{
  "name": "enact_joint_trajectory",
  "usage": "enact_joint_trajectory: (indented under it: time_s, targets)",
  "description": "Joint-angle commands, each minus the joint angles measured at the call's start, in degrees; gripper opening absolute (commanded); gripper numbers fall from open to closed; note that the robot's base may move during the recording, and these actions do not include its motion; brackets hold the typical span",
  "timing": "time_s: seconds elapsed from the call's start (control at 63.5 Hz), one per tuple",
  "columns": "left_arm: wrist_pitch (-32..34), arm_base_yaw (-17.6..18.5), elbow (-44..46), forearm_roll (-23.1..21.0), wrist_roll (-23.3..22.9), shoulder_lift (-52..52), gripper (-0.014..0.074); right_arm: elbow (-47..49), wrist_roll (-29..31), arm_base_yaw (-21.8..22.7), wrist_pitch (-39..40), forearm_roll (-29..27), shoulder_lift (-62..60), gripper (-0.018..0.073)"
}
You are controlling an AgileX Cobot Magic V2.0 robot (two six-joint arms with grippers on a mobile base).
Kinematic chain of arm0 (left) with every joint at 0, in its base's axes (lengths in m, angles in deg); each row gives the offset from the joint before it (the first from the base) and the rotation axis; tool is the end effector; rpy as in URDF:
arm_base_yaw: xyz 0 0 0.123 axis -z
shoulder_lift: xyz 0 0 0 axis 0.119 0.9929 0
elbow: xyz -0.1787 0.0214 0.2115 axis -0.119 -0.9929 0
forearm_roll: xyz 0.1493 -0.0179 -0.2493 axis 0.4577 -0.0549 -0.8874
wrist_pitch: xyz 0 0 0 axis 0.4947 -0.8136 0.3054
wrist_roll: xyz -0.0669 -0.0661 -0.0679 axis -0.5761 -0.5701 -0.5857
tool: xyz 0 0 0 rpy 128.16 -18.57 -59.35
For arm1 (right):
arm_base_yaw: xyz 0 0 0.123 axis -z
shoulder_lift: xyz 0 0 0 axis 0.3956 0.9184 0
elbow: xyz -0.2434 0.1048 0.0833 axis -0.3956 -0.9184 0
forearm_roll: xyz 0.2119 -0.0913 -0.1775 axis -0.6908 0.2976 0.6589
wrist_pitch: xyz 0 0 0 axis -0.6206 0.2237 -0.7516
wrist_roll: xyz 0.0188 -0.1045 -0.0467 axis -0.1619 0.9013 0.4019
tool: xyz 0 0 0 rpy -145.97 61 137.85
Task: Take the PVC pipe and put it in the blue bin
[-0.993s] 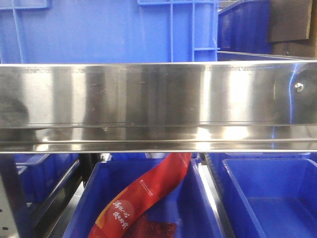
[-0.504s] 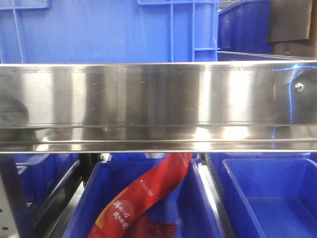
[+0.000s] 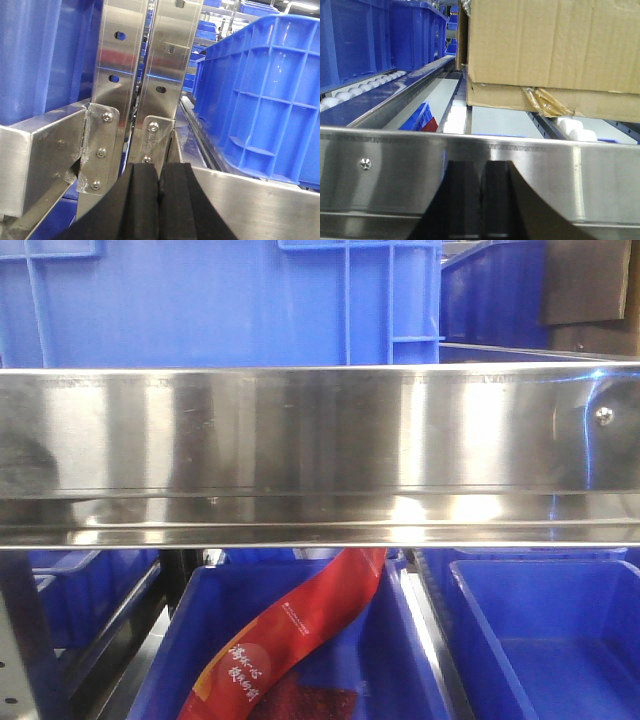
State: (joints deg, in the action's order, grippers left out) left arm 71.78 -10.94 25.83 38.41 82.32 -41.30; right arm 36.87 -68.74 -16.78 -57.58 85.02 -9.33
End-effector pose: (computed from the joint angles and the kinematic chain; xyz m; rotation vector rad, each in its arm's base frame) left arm 0.1289 0.0091 0.2109 -0.1822 1.5069 -0.0801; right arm 0.1279 -0.0140 0.2003 0.0734 1.6178 -0.0963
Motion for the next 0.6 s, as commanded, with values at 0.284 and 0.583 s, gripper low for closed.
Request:
enact_joint_trajectory:
  time_s: [0.284, 0.583]
  targets:
    - [0.4, -0.2, 0.1, -0.2, 0.3, -0.3, -0.0111, -0.1, 0.4, 0.4, 2.2, 0.4, -0.1, -0.0162]
    - [0.4, -0.2, 0.1, -0.2, 0.3, -0.3, -0.0111, -0.1, 0.4, 0.4, 3.6, 0.4, -0.1, -0.0162]
